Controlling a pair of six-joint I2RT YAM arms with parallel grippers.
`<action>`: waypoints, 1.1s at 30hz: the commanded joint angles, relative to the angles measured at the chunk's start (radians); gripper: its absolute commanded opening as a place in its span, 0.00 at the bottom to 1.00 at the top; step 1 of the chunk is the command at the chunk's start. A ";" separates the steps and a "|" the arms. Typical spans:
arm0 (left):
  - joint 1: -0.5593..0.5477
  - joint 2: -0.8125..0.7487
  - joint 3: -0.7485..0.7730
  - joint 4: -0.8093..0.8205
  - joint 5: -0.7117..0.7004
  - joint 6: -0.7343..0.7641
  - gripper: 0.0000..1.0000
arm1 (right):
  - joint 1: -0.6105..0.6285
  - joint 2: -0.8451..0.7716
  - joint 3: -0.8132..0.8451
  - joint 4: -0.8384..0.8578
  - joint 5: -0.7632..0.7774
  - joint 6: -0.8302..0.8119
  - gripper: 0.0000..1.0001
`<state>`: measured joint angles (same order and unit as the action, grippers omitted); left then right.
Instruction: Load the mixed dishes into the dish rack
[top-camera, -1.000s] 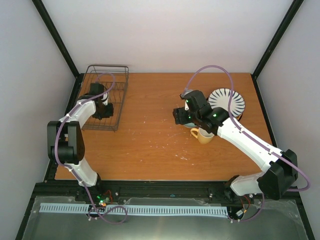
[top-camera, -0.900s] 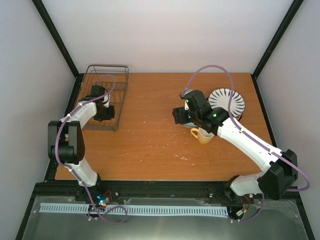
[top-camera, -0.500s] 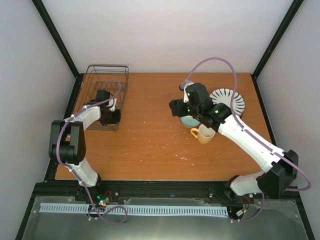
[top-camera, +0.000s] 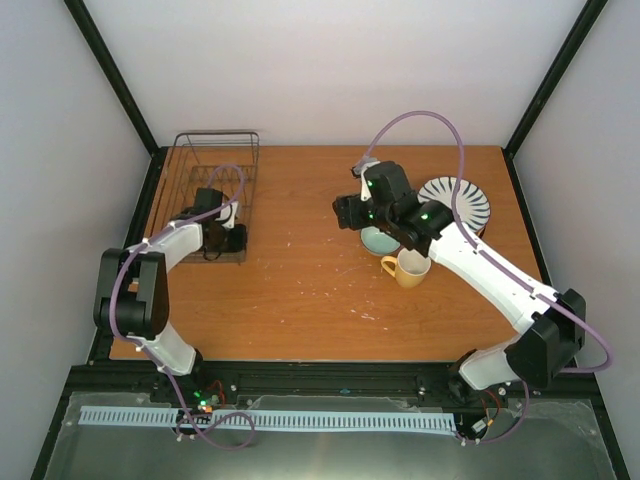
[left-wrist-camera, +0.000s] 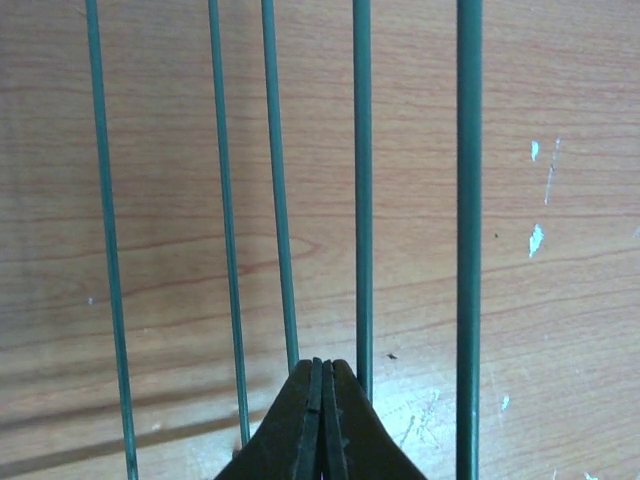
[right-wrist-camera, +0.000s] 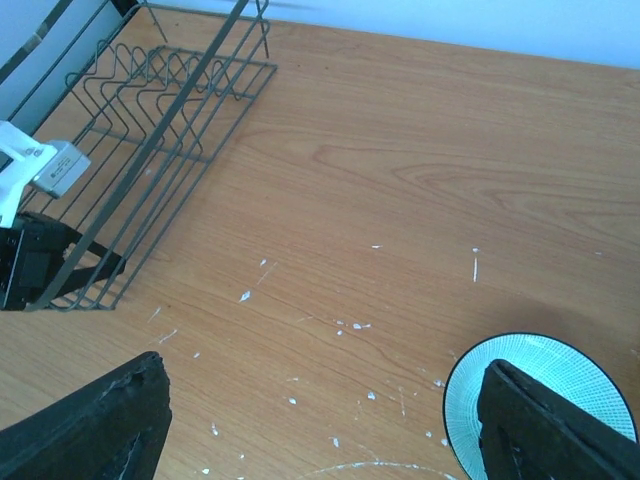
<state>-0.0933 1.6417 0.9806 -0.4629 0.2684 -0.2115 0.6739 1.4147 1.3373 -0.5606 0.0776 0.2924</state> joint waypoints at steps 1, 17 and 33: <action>-0.030 -0.046 -0.036 0.021 0.053 -0.036 0.03 | 0.001 0.029 0.055 0.011 -0.003 -0.019 0.83; -0.274 -0.056 -0.052 0.057 0.038 -0.163 0.02 | 0.001 0.389 0.368 -0.127 -0.119 0.002 0.85; -0.360 -0.066 -0.079 0.067 0.009 -0.204 0.02 | 0.033 0.790 0.763 -0.278 -0.241 -0.015 0.75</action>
<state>-0.4374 1.5887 0.9119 -0.3939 0.2733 -0.3996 0.6930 2.1616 2.0197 -0.7979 -0.1421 0.2878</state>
